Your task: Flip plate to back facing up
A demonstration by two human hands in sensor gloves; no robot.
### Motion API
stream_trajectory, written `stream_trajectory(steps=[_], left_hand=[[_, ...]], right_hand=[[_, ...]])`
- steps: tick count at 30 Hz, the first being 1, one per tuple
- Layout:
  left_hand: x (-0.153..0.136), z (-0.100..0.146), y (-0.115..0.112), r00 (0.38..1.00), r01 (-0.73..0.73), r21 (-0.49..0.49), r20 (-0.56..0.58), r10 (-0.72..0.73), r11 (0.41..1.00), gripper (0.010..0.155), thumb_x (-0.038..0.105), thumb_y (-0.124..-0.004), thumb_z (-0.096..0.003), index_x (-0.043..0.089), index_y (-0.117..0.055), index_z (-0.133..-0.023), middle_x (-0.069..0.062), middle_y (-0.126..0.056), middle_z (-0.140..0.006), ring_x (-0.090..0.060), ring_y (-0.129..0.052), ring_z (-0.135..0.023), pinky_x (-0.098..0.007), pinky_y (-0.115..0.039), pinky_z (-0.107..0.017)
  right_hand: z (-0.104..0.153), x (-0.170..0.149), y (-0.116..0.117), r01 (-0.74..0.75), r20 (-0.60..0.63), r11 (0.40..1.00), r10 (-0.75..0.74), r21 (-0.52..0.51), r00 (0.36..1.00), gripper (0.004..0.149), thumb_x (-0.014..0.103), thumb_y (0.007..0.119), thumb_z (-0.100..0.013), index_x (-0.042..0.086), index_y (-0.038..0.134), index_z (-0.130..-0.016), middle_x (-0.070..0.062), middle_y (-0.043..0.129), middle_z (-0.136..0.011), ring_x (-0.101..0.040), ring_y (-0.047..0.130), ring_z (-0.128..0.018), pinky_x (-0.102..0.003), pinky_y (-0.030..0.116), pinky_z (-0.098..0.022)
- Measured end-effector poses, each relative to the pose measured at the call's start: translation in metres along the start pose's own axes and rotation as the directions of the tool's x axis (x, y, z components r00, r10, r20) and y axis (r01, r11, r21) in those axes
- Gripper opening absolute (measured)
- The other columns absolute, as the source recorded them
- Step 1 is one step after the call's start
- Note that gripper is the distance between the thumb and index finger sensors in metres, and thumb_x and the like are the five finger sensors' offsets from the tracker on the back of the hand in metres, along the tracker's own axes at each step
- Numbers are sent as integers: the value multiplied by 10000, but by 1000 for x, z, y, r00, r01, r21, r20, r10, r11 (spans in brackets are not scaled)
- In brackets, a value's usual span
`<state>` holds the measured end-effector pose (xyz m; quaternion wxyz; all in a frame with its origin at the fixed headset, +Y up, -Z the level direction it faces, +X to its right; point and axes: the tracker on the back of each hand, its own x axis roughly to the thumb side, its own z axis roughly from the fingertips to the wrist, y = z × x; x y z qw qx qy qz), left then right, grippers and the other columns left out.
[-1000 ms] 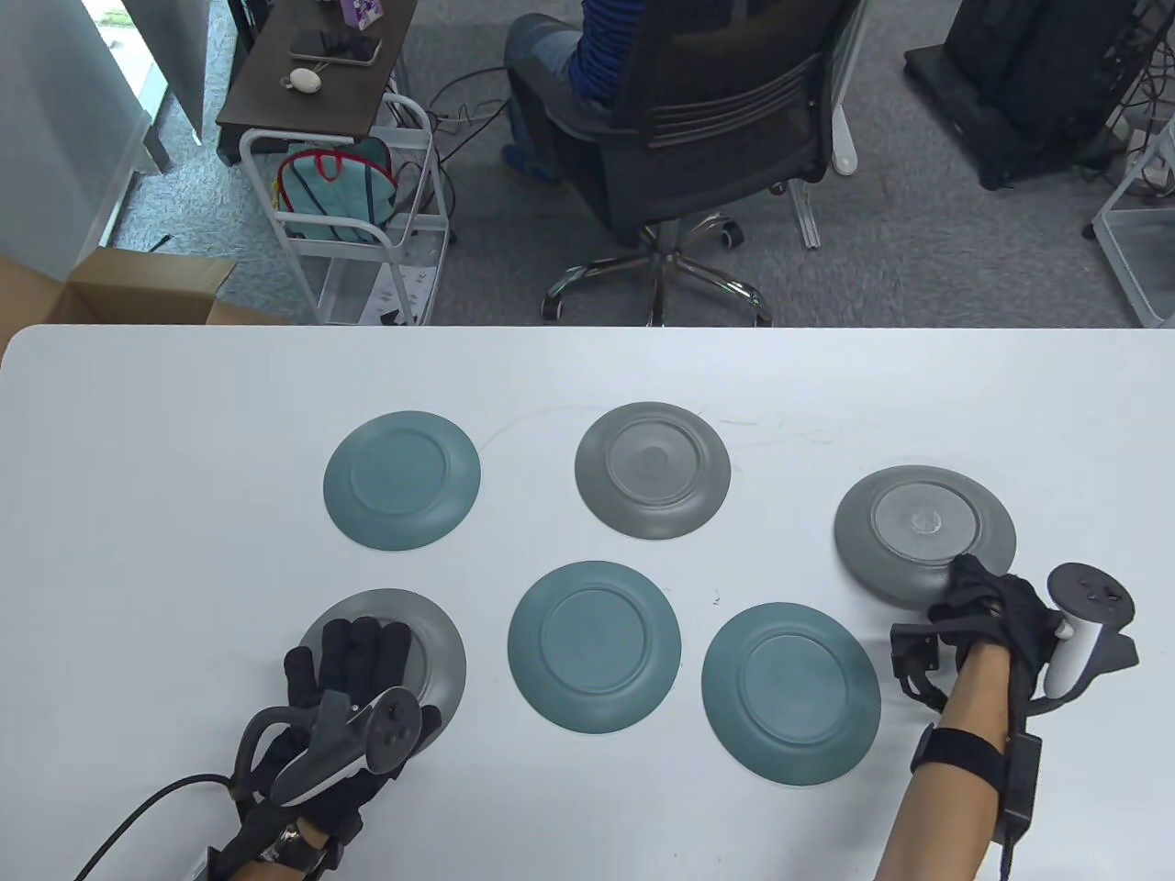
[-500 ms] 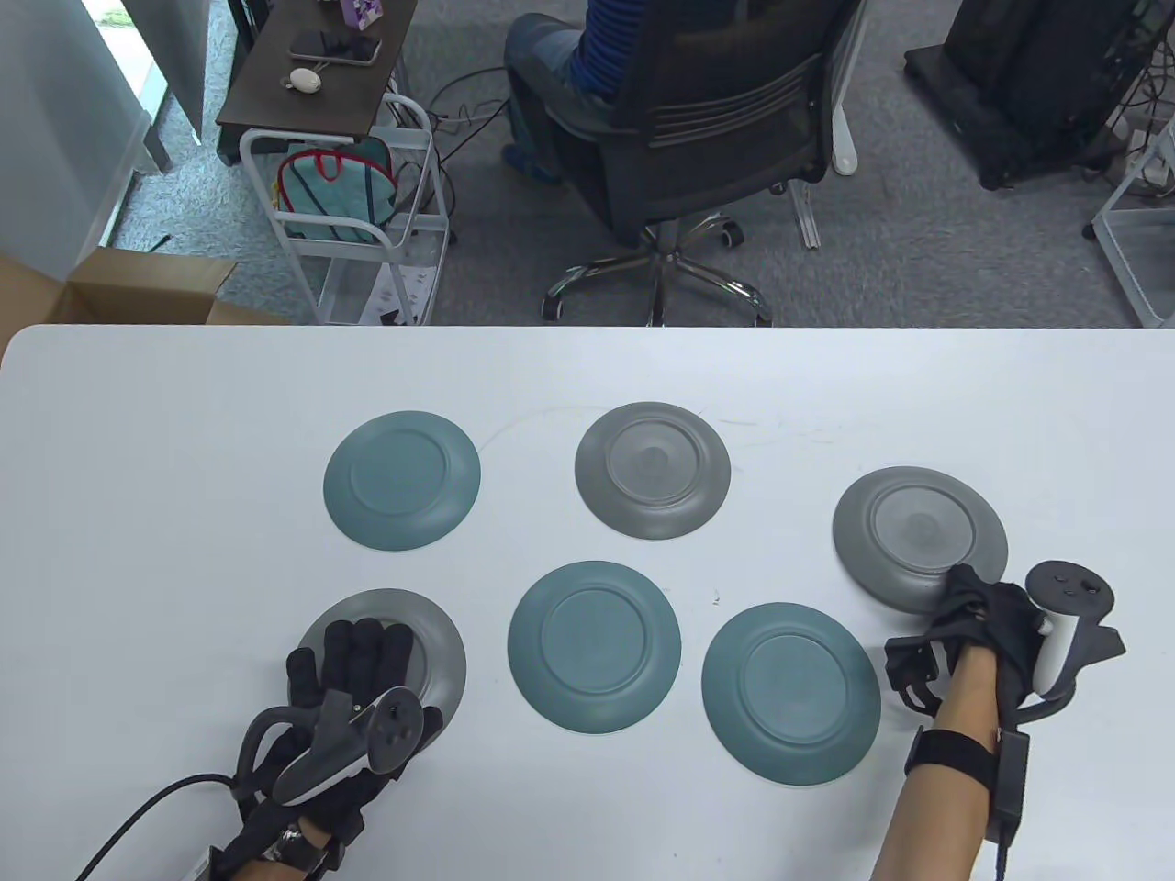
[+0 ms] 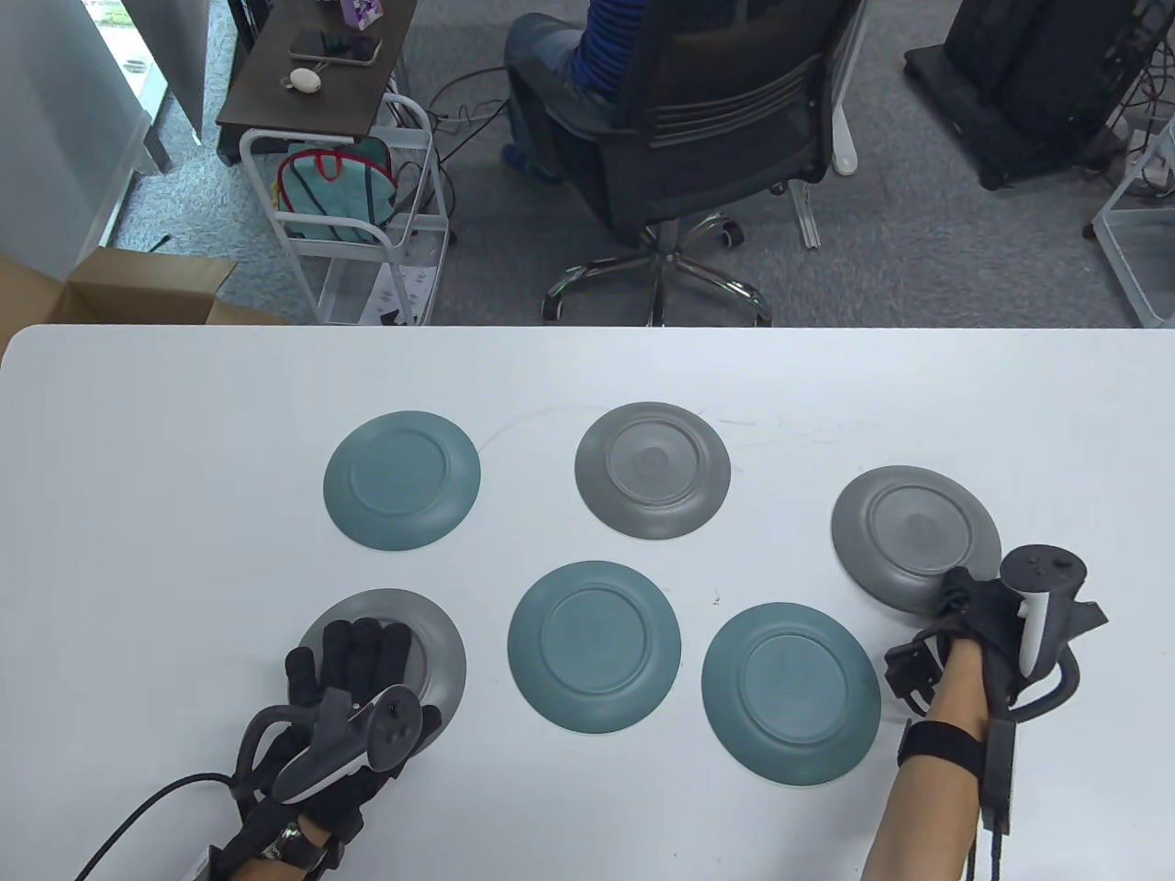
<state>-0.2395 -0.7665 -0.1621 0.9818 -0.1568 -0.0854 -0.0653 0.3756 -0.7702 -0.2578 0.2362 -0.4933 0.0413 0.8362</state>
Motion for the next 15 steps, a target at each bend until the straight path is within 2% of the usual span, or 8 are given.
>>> stream_trajectory(steps=[3, 9, 15], left_hand=[[0, 0, 0, 1000, 0, -3, 0, 0, 1000, 885, 702, -474, -563, 175, -140, -1190, -195, -234, -1217, -484, -301, -1173, -698, -302, -773], [0, 0, 0, 1000, -4, -1, 3, 4, 1000, 883, 702, -473, -563, 178, -139, -1190, -195, -231, -1218, -482, -300, -1173, -699, -302, -773], [0, 1, 1, 1000, 2, 9, 4, -2, 1000, 886, 703, -474, -562, 175, -140, -1191, -196, -232, -1217, -483, -299, -1174, -700, -304, -772]], right_hand=[[1, 3, 1, -61, 9, 998, 61, -18, 998, 666, 405, 753, -510, -66, 617, -960, -158, 920, -674, -267, 986, -448, -307, 847, -299], [6, 4, -1, -70, 43, 997, 72, -45, 997, 665, 411, 757, -504, -51, 620, -963, -165, 919, -693, -291, 990, -474, -326, 849, -308], [23, 15, -10, -274, 179, 941, 310, -199, 934, 692, 448, 746, -498, -15, 591, -988, -156, 896, -748, -337, 976, -539, -362, 843, -357]])
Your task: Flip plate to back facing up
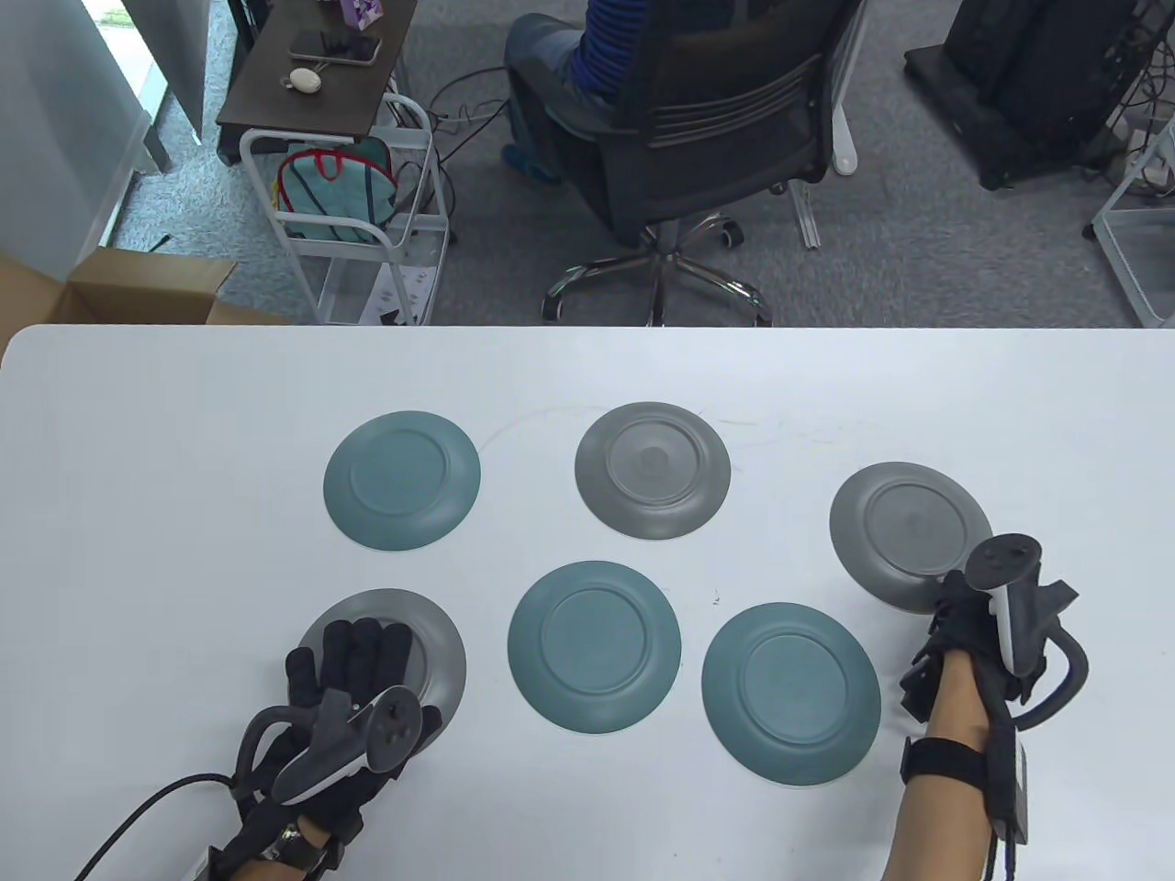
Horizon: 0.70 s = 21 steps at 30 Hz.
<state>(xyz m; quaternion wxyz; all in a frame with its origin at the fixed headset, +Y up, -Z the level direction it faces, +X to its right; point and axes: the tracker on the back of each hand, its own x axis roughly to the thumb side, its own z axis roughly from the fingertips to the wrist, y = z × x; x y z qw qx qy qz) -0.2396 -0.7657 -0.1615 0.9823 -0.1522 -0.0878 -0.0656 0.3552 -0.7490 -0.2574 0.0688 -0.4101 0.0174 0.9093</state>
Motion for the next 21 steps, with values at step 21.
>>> stream_trajectory(steps=[21], left_hand=[[4, 2, -2, 1000, 0, 9, 29, 0, 1000, 887, 703, -472, -561, 177, -130, -1188, -193, -225, -1218, -481, -294, -1174, -700, -300, -773]], right_hand=[[178, 55, -30, -225, 651, 946, 323, -231, 687, 890, 663, 669, -474, 118, 419, -1131, -261, 607, -1099, -521, 661, -962, -656, 551, -693]])
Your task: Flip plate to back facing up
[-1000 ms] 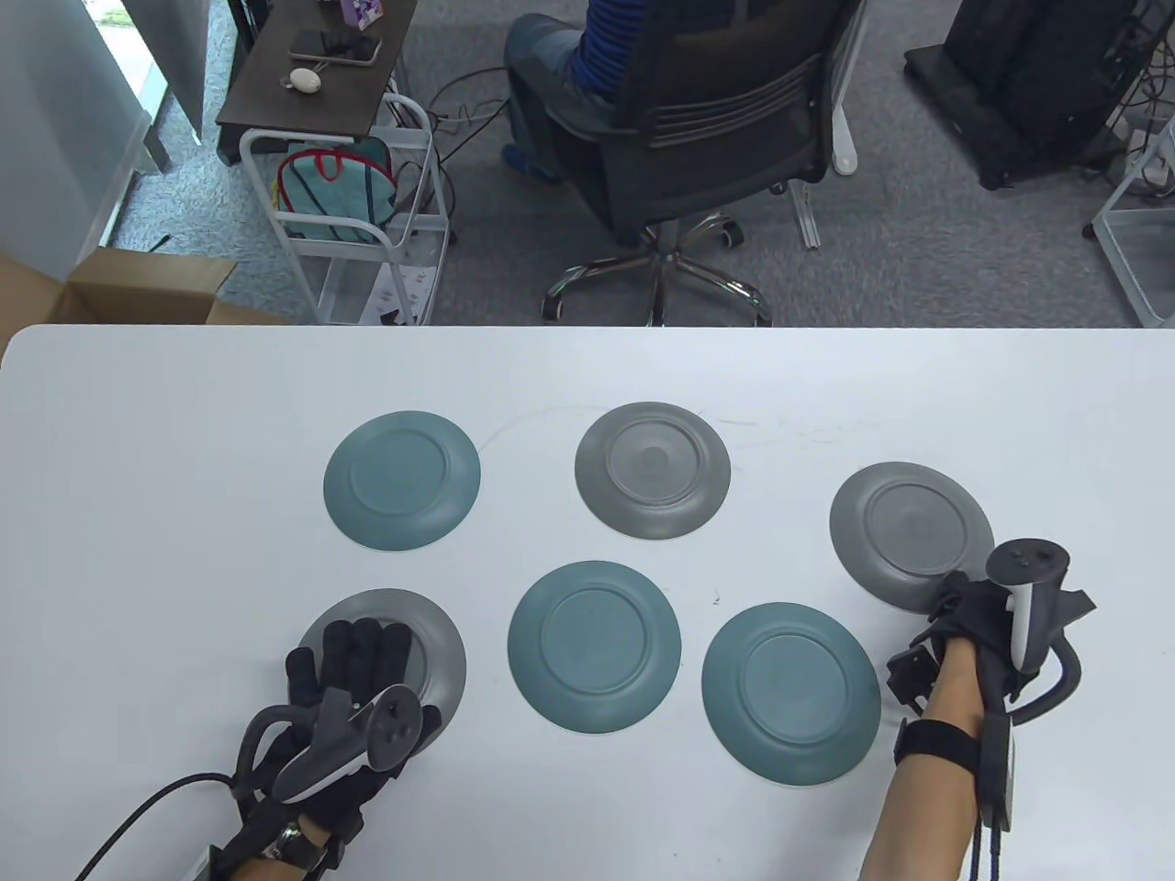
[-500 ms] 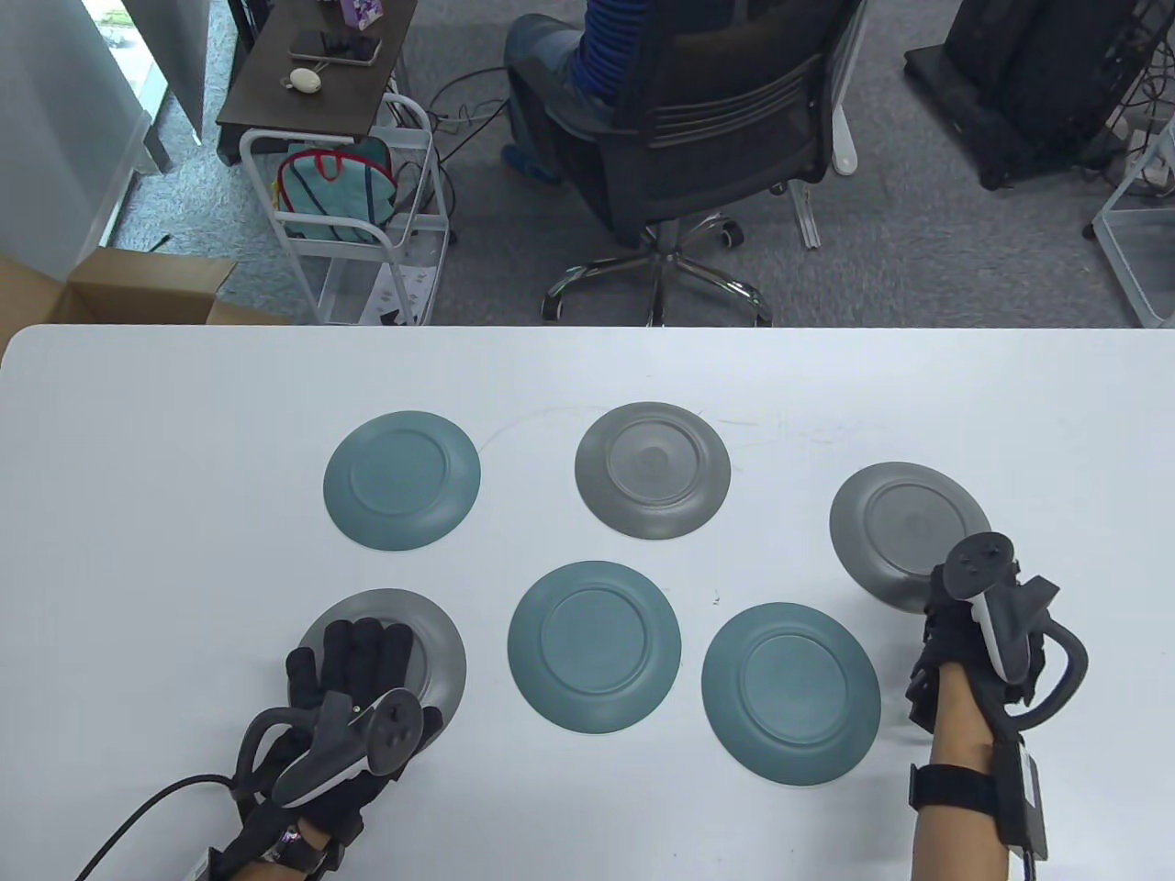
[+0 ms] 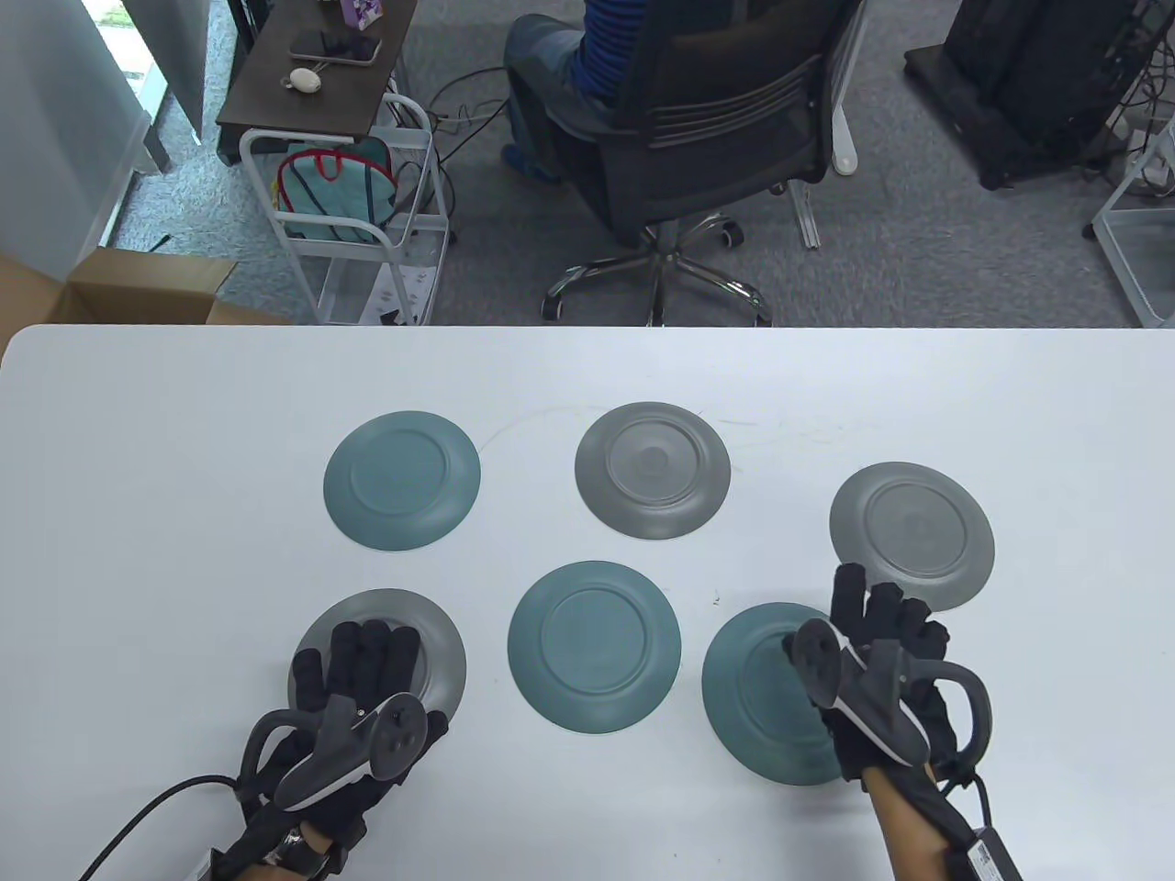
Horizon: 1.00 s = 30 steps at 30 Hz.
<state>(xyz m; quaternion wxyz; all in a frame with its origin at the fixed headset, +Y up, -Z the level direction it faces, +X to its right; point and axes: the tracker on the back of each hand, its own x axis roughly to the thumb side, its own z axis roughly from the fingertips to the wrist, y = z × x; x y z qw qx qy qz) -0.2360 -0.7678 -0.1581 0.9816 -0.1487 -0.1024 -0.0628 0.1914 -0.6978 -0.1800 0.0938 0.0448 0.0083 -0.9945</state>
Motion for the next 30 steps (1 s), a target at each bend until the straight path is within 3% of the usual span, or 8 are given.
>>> stream_trajectory(steps=[5, 15, 25, 30], left_hand=[[1, 1, 0, 1000, 1, 2, 3, -1, 1000, 886, 702, -473, -561, 178, -132, -1188, -193, -226, -1218, -481, -294, -1174, -700, -300, -772], [10, 3, -2, 999, 10, 4, 33, -10, 1000, 886, 703, -470, -561, 177, -129, -1188, -192, -225, -1217, -480, -292, -1175, -700, -299, -773], [11, 2, -2, 999, 11, -8, 33, -11, 1000, 883, 701, -470, -562, 177, -131, -1187, -191, -225, -1217, -477, -294, -1175, -697, -300, -774], [9, 2, -1, 1000, 4, -5, 31, -3, 1000, 886, 701, -470, -561, 174, -130, -1187, -193, -227, -1216, -481, -298, -1173, -698, -301, -773]], right_hand=[[24, 26, 5, 43, 79, 999, -44, 14, 996, 920, 686, 651, -474, 123, 370, -1145, -270, 499, -1155, -535, 528, -1042, -719, 391, -722], [55, 57, 29, 118, 218, 989, -134, 88, 967, 965, 723, 590, -474, 118, 262, -1150, -277, 324, -1192, -542, 324, -1087, -751, 280, -712], [57, 63, 41, 158, 264, 974, -198, 164, 944, 962, 714, 595, -480, 118, 243, -1147, -277, 314, -1190, -541, 303, -1083, -751, 271, -710], [56, 63, 42, 173, 271, 973, -210, 154, 939, 963, 711, 604, -481, 117, 242, -1146, -277, 314, -1189, -540, 304, -1083, -750, 270, -710]])
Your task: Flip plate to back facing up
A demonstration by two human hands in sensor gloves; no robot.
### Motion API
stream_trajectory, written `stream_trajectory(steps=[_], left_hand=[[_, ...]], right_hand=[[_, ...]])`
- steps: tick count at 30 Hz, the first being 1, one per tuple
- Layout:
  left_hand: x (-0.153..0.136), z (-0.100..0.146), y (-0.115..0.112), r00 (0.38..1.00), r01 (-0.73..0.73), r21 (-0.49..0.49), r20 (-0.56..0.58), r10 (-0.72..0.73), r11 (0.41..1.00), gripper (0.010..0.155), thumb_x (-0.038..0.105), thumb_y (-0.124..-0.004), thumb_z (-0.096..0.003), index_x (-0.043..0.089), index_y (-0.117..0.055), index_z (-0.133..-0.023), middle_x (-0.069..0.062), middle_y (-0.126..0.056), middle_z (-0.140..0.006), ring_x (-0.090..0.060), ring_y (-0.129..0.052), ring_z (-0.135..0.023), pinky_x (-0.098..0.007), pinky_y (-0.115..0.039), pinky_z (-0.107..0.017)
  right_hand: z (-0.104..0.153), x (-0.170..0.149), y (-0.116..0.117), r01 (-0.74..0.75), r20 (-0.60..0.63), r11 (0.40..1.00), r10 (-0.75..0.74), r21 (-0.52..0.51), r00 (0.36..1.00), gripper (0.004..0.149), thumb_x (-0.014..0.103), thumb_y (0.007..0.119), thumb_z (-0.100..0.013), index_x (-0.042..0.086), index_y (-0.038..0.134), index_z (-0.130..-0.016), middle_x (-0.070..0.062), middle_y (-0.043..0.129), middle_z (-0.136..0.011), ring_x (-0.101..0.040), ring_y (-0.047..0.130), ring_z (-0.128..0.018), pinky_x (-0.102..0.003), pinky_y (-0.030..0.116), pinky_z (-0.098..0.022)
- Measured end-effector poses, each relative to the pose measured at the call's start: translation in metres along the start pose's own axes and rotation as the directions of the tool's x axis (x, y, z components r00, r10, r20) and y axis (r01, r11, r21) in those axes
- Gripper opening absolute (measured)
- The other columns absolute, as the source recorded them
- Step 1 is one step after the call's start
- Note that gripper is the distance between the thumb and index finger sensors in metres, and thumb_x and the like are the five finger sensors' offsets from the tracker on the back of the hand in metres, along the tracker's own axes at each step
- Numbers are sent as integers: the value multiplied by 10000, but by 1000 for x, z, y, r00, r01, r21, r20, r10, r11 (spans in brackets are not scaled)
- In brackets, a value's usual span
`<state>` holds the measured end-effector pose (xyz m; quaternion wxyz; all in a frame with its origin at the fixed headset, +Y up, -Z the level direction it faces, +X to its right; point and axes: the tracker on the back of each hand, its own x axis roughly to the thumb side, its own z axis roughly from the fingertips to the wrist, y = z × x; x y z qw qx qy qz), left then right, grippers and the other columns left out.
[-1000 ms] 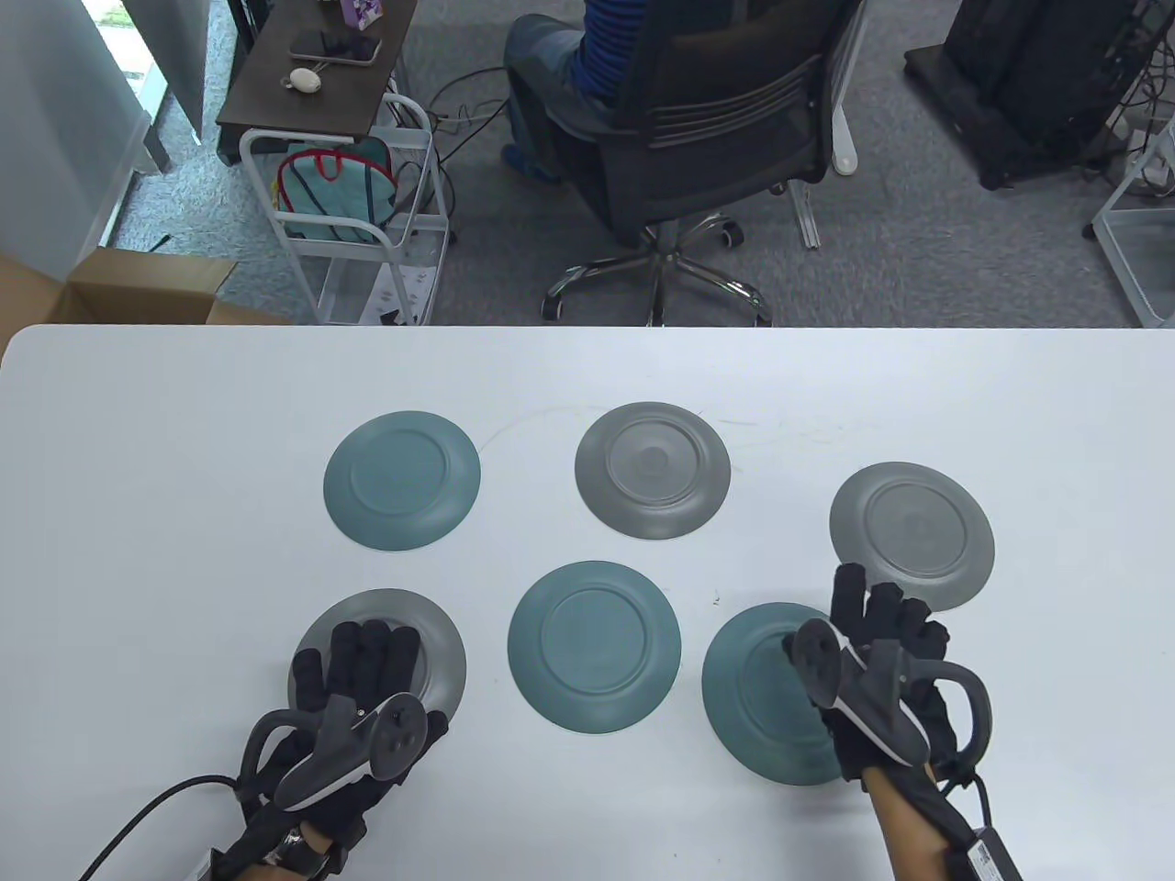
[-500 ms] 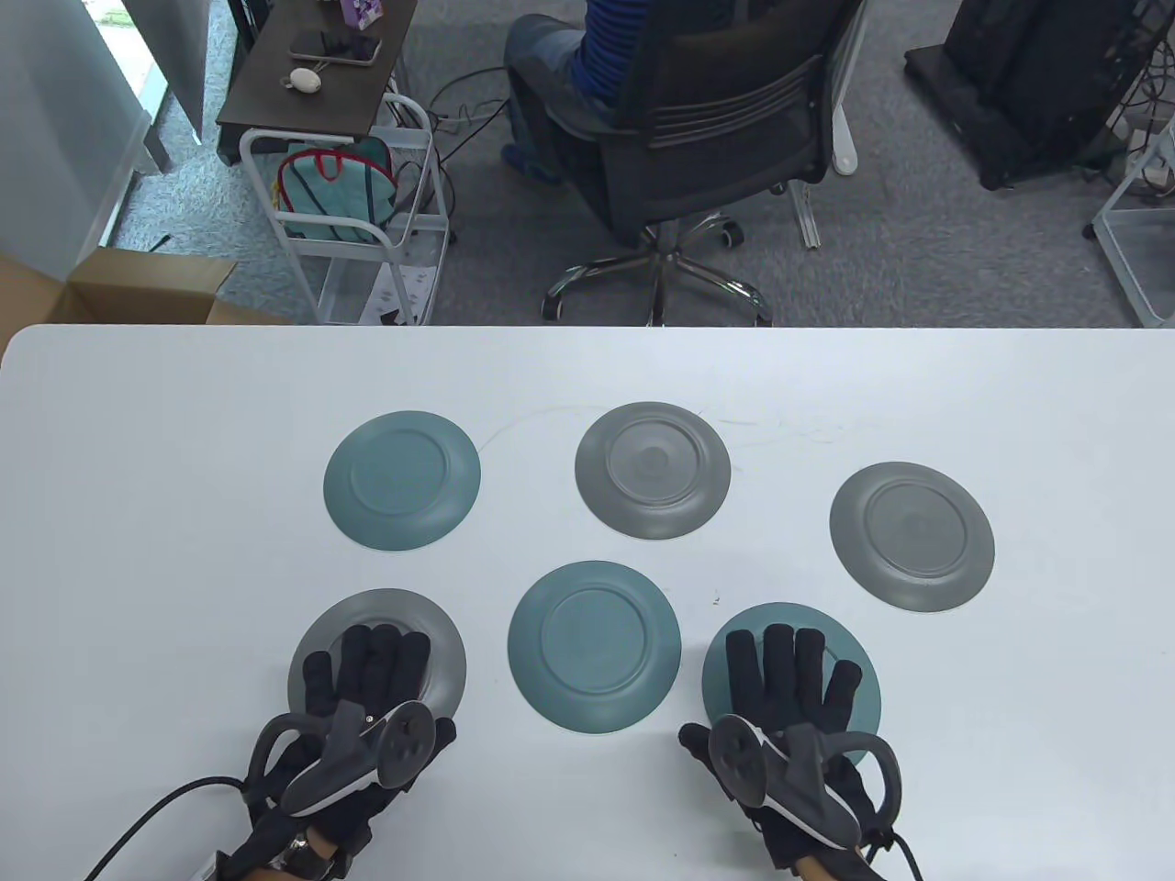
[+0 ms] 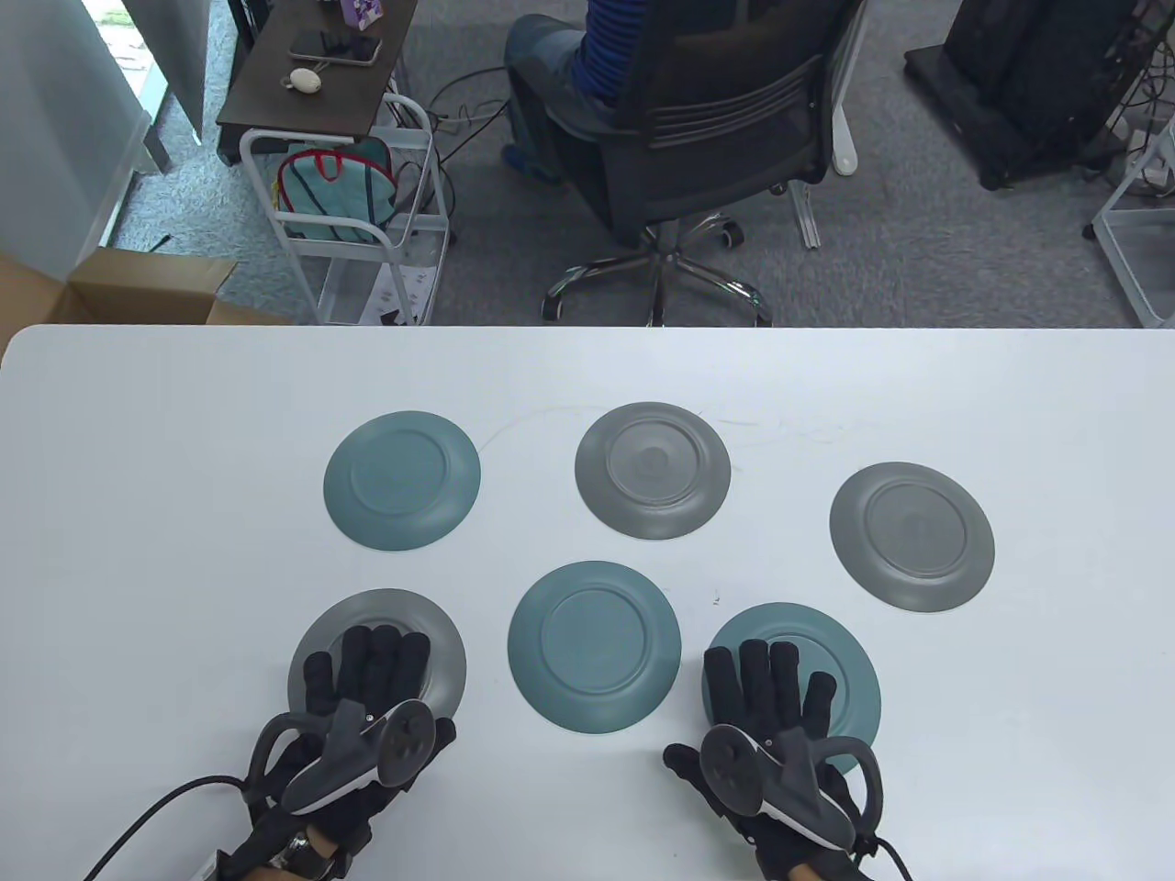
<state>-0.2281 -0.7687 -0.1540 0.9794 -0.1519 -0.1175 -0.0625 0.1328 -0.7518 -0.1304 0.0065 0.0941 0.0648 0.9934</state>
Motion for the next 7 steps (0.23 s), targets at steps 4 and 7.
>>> stream_trajectory(steps=[4, 7], left_hand=[[-1, 0, 0, 1000, -3, -4, 0, 3, 1000, 886, 702, -471, -560, 177, -130, -1187, -193, -226, -1217, -481, -295, -1173, -699, -301, -772], [-1, 0, 0, 1000, -5, -4, 0, 5, 1000, 886, 701, -470, -561, 175, -129, -1187, -193, -226, -1217, -481, -296, -1174, -699, -301, -772]], right_hand=[[0, 1, 1, 0, 4, 1000, 0, -6, 1000, 964, 707, 611, -480, 114, 244, -1146, -279, 321, -1187, -541, 310, -1082, -749, 271, -711], [0, 1, 1, -6, 3, 1000, 6, -7, 1000, 962, 706, 612, -481, 114, 247, -1146, -279, 323, -1187, -541, 312, -1082, -749, 271, -711]])
